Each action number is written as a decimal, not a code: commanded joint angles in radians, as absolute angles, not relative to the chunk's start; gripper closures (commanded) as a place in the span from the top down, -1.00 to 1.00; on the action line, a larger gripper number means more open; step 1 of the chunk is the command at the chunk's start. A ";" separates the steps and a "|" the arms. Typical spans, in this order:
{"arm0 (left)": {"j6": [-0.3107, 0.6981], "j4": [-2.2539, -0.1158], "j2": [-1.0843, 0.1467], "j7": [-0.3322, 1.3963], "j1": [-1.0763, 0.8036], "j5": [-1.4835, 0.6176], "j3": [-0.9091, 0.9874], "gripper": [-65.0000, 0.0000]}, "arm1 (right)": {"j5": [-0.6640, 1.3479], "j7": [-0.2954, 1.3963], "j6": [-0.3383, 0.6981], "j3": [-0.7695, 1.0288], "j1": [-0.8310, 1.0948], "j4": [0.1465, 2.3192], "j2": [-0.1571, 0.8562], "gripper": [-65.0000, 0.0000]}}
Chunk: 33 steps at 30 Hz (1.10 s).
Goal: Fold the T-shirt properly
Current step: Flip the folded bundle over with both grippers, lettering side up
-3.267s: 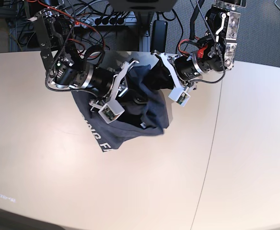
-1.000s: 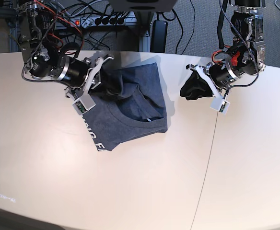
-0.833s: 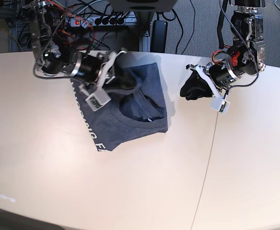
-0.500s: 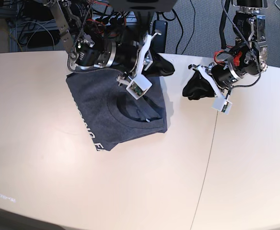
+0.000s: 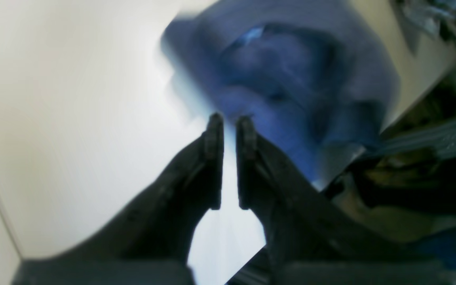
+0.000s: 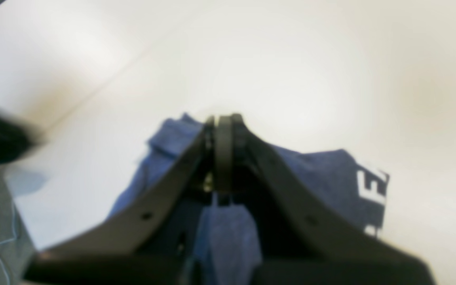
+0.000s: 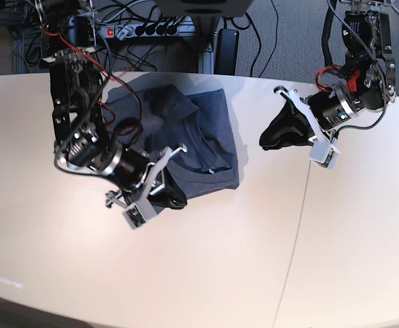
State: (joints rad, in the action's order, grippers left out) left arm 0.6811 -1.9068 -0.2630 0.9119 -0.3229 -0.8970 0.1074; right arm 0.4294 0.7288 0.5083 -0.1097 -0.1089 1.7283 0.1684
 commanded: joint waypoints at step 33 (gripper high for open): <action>0.698 -1.765 -0.019 0.763 -0.267 -0.574 -0.353 -1.00 | 0.327 0.638 0.574 -0.107 -0.450 1.185 0.171 -1.00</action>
State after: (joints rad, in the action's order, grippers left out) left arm 0.6819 -1.7504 -0.0254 0.7849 -0.2752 -0.5537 -0.3523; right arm 0.3107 0.6586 0.5083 -0.1112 -0.4236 1.1706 0.1661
